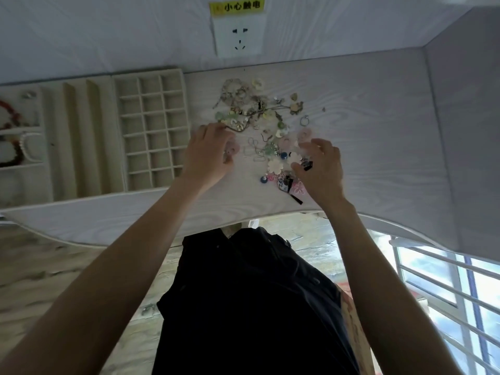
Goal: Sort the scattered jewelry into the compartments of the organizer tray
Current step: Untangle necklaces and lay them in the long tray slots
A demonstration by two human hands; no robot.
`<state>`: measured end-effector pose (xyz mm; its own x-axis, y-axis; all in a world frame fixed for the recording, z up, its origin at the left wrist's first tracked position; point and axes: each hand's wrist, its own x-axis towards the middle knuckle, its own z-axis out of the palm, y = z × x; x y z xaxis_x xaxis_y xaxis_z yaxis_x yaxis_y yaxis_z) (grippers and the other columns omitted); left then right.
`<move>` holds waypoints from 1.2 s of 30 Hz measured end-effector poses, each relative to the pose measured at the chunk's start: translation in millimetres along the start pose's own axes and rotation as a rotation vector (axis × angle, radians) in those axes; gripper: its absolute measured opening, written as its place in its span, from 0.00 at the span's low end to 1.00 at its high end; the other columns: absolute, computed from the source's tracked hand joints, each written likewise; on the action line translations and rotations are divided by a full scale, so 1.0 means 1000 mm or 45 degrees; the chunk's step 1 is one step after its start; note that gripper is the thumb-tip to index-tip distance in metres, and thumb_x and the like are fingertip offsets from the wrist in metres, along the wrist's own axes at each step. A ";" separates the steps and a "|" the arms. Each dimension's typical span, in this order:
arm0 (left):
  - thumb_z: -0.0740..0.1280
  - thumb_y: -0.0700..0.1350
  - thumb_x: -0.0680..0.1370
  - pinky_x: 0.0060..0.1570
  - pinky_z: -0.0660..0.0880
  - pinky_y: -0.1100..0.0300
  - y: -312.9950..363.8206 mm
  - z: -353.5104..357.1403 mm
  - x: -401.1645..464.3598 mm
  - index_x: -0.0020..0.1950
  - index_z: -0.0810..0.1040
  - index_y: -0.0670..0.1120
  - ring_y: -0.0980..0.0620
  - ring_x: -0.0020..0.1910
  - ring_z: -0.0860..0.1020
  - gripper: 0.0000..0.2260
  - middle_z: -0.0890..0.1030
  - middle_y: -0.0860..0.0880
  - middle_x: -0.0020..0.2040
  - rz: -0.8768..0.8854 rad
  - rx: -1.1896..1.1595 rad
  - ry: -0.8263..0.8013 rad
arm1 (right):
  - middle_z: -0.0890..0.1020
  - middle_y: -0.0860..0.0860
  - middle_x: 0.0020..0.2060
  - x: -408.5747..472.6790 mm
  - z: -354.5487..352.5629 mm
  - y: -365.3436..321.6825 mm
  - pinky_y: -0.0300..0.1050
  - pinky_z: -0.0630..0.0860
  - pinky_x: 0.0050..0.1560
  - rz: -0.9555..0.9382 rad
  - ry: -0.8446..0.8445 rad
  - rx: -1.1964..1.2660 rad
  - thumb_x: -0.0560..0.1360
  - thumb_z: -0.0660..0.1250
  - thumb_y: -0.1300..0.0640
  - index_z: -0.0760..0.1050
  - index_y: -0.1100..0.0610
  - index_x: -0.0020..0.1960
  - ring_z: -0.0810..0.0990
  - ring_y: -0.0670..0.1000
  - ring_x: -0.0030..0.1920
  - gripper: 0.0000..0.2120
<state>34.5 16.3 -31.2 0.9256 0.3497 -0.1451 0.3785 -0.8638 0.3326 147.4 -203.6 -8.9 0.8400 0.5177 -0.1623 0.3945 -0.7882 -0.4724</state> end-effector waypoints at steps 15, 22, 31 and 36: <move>0.71 0.50 0.74 0.67 0.62 0.49 0.068 0.022 -0.011 0.60 0.78 0.49 0.47 0.67 0.69 0.16 0.73 0.49 0.68 0.392 -0.077 -0.062 | 0.77 0.56 0.59 0.010 -0.002 0.018 0.41 0.71 0.56 -0.230 0.145 0.198 0.69 0.71 0.65 0.78 0.61 0.57 0.76 0.56 0.58 0.16; 0.72 0.47 0.74 0.65 0.67 0.46 0.049 0.023 -0.014 0.60 0.78 0.46 0.44 0.65 0.71 0.16 0.74 0.47 0.66 0.345 -0.116 -0.020 | 0.73 0.55 0.56 -0.043 -0.017 0.026 0.42 0.70 0.47 0.017 -0.008 0.111 0.68 0.75 0.53 0.75 0.53 0.62 0.76 0.54 0.50 0.24; 0.72 0.46 0.72 0.62 0.69 0.46 0.040 0.019 -0.014 0.59 0.79 0.45 0.42 0.65 0.71 0.17 0.75 0.46 0.65 0.322 -0.136 -0.038 | 0.71 0.55 0.58 -0.045 0.015 0.005 0.44 0.73 0.48 0.031 -0.173 0.143 0.72 0.71 0.58 0.74 0.54 0.62 0.77 0.54 0.44 0.19; 0.69 0.44 0.76 0.59 0.68 0.57 0.034 0.006 -0.013 0.60 0.79 0.43 0.47 0.60 0.75 0.13 0.77 0.46 0.62 0.302 -0.359 -0.023 | 0.74 0.58 0.55 -0.019 0.014 -0.004 0.47 0.75 0.49 -0.039 -0.139 0.162 0.71 0.72 0.61 0.77 0.60 0.58 0.78 0.57 0.43 0.16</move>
<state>35.3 -20.2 -23.3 0.9885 0.1432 -0.0489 0.1436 -0.7852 0.6024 124.4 -206.1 -16.5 0.7804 0.5791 -0.2360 0.3629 -0.7267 -0.5833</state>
